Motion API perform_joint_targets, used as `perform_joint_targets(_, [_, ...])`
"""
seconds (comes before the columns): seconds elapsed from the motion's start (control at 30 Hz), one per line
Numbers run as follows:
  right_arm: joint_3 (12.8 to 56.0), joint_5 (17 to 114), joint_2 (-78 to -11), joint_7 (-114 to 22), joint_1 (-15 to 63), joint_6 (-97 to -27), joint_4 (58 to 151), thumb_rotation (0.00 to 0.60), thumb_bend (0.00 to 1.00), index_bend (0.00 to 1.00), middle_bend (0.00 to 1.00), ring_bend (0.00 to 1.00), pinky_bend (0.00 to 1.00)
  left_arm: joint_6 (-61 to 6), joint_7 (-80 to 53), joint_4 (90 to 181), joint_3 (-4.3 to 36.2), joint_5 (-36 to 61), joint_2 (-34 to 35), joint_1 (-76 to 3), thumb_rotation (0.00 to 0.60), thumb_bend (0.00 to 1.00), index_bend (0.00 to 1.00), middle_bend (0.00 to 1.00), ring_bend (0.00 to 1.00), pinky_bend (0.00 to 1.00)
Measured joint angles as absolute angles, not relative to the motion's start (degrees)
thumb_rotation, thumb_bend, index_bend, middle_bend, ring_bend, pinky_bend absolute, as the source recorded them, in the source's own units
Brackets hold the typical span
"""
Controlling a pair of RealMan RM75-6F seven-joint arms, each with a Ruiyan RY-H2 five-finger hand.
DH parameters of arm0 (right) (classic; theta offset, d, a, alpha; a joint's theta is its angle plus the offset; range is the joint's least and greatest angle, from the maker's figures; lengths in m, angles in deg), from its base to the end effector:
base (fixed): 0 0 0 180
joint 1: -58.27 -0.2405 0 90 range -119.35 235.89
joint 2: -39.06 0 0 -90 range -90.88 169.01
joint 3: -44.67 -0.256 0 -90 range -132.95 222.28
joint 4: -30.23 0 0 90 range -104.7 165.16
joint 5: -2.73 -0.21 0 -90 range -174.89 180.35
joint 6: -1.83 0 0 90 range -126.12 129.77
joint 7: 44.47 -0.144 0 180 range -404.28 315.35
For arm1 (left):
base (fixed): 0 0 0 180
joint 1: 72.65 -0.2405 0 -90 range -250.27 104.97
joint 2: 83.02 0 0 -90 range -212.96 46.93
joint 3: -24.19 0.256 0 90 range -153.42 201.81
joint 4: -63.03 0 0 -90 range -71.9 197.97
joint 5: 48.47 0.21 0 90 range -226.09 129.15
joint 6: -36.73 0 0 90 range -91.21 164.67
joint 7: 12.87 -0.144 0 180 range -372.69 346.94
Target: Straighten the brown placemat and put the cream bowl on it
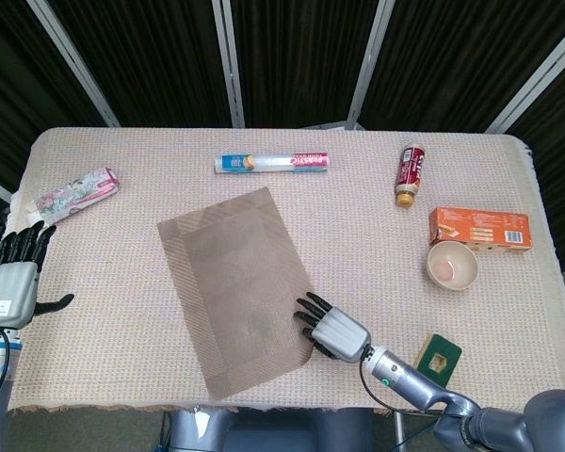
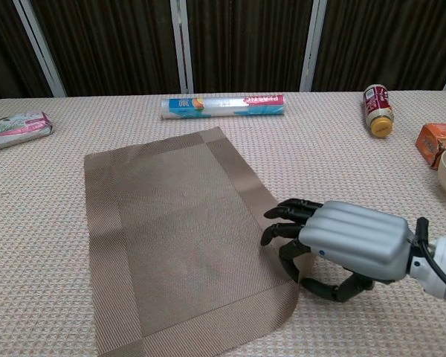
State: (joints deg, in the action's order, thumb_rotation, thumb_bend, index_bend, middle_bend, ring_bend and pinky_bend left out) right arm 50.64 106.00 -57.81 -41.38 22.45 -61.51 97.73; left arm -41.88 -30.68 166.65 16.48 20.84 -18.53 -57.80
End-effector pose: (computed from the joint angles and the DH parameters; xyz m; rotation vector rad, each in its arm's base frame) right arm -0.1851 -0.2532 -0.0740 2.3338 -0.5858 1.0372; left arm -0.2678 0.2402 0.1457 -1.3613 -0.9115 -0.8037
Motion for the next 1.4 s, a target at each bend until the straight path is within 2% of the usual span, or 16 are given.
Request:
perform_joint_targets(0.37, [52.48, 108.59, -56.21, -42.36, 22.79, -65.02, 99.36, 0.6, 0.48, 0.59, 0.21, 0.0, 0.0, -41.73, -30.74, 166.85, 16.69, 21.05, -18.5, -57.83, 0.6, 0.06, 0.0, 0.0, 0.0, 0.0])
perform_joint_targets(0.7, [58.02, 115.09, -45.73, -38.03, 24.73, -71.47, 103.95, 0.6, 0.48, 0.63, 0.22, 0.0, 0.0, -41.78, -29.72, 167.79, 17.23, 22.18, -19.21, -58.23, 0.6, 0.06, 0.0, 0.0, 0.0, 0.0])
perform_joint_targets(0.83, [58.94, 117.5, -40.93, -33.55, 25.48, -74.51, 103.25, 0.6, 0.48, 0.63, 0.23, 0.0, 0.0, -41.61, -29.41, 168.19, 17.63, 22.83, -19.44, -58.34, 0.6, 0.06, 0.0, 0.0, 0.0, 0.0])
perform_joint_targets(1.07, [56.77, 119.8, -36.15, -25.6, 24.93, -77.47, 96.76, 0.6, 0.48, 0.63, 0.23, 0.0, 0.0, -41.29, -29.55, 168.38, 17.68, 23.1, -19.29, -58.12, 0.6, 0.06, 0.0, 0.0, 0.0, 0.0])
perform_joint_targets(1.2, [53.62, 118.35, -35.53, -25.26, 23.01, -76.03, 93.32, 0.6, 0.48, 0.63, 0.23, 0.0, 0.0, -41.03, -29.94, 168.14, 17.64, 22.79, -19.04, -57.95, 0.6, 0.06, 0.0, 0.0, 0.0, 0.0])
perform_joint_targets(1.4, [51.09, 117.23, -37.29, -25.47, 18.85, -71.74, 87.03, 0.6, 0.48, 0.63, 0.23, 0.0, 0.0, -40.73, -30.4, 167.37, 17.2, 21.3, -18.65, -57.75, 0.6, 0.06, 0.0, 0.0, 0.0, 0.0])
